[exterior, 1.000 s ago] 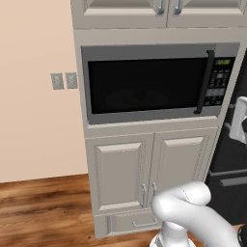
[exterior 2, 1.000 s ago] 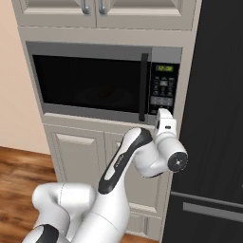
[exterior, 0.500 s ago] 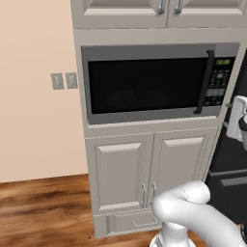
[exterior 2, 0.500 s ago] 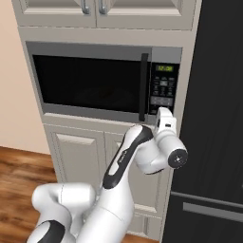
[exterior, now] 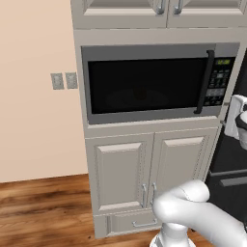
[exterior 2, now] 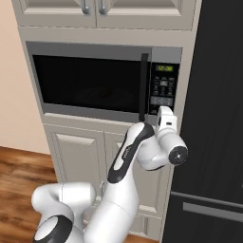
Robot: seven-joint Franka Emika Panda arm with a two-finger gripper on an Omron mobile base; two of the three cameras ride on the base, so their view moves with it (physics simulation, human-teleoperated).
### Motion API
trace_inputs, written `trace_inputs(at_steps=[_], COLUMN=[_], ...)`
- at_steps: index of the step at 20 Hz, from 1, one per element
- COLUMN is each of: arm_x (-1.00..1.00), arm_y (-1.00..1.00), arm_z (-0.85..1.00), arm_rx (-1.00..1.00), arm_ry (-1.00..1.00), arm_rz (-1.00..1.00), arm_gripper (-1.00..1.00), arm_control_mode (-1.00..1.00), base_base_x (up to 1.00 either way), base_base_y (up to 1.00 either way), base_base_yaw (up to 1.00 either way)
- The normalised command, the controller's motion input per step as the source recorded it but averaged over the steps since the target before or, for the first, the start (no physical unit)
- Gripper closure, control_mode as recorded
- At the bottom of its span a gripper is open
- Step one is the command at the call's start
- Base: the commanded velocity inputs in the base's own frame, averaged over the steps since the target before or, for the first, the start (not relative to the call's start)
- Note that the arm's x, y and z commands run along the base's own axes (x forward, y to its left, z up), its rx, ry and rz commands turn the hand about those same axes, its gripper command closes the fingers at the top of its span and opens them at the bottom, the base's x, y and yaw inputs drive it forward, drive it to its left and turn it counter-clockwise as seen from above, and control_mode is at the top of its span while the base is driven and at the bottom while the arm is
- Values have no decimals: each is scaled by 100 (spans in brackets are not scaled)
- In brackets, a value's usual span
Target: Pick the hotdog bun from the counter and place it in the microwave. Then turn on the microwave.
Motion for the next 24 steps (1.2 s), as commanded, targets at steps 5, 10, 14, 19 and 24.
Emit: trace_inputs(at_steps=[5, 10, 14, 19, 24], arm_x=[4, 6, 9, 12, 13], arm_y=[-17, -6, 0, 2, 0], arm_z=[-11, -10, -5, -2, 0], arm_rx=[0, 0, 0, 0, 0], arm_ry=[0, 0, 0, 0, 0], arm_rz=[0, 0, 0, 0, 0], arm_gripper=[-100, -100, -100, -100, -100], arm_control_mode=[-100, -100, -100, -100, -100], base_base_x=[0, 0, 0, 0, 0], base_base_y=[0, 0, 0, 0, 0], base_base_yaw=[0, 0, 0, 0, 0])
